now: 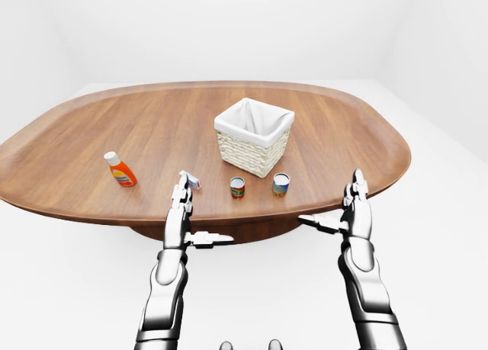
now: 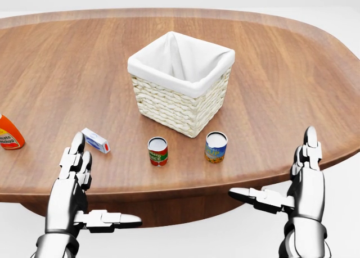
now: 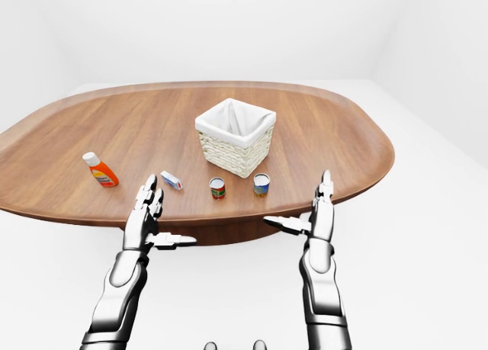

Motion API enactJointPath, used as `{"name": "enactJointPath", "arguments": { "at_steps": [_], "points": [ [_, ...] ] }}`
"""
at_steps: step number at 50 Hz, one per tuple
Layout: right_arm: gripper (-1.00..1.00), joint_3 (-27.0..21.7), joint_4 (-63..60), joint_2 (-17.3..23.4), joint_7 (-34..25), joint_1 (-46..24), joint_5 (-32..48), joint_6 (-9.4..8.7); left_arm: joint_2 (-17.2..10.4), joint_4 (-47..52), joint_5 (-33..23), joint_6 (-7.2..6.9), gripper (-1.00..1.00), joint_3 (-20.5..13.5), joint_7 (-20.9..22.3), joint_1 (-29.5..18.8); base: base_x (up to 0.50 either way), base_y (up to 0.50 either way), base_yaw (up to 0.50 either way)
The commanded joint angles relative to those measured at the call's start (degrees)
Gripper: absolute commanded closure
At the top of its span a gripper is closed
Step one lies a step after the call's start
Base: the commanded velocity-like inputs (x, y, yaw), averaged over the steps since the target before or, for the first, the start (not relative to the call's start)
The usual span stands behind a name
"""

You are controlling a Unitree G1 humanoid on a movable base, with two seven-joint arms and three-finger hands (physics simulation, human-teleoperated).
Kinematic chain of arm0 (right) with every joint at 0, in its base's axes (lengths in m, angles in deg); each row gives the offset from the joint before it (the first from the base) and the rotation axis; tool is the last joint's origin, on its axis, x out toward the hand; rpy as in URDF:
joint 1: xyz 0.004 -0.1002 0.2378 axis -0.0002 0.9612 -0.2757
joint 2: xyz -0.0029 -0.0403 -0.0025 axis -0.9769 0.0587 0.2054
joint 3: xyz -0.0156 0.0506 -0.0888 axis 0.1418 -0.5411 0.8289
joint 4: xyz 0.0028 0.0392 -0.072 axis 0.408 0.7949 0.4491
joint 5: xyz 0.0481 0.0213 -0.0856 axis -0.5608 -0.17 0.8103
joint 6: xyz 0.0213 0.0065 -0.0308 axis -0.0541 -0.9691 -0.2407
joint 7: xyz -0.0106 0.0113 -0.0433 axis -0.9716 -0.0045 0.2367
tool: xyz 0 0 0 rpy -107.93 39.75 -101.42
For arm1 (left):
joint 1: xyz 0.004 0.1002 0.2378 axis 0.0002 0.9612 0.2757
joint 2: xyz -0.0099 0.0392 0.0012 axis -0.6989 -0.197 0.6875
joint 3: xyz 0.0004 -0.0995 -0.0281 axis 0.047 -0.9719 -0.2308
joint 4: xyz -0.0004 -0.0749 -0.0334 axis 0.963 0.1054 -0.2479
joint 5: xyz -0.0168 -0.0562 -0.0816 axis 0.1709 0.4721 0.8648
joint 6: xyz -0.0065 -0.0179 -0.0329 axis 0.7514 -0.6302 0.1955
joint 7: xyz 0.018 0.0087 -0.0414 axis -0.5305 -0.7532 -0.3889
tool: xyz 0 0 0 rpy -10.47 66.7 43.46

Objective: Pick up the alphabet soup and the cream cheese box, and put them in the basket.

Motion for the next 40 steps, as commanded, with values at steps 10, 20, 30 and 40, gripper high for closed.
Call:
{"name": "enactJointPath", "arguments": {
  "at_steps": [10,20,30,40],
  "points": [
    [-1.00,-6.6,-2.9,1.1,18.3,0.5,2.0,4.58,-0.1,-1.2,-0.1,-0.06,-1.00,0.1,0.5,-0.4,0.00,0.00,0.00],
    [-1.00,-9.1,-7.8,0.9,18.3,2.6,0.5,3.81,0.0,-1.3,-0.1,-1.12,-1.00,0.3,0.8,-0.6,0.00,0.00,0.00],
    [-1.00,-11.0,-10.8,0.3,18.3,3.9,0.8,3.27,-0.1,-2.6,-0.2,-0.43,-1.00,0.2,0.8,-1.0,0.00,0.00,0.00],
    [-1.00,-12.6,-10.7,0.3,18.3,4.0,0.8,4.34,-0.1,-2.4,-0.2,-0.25,-1.00,0.2,0.7,-0.9,0.00,0.00,0.00]
  ]
}}
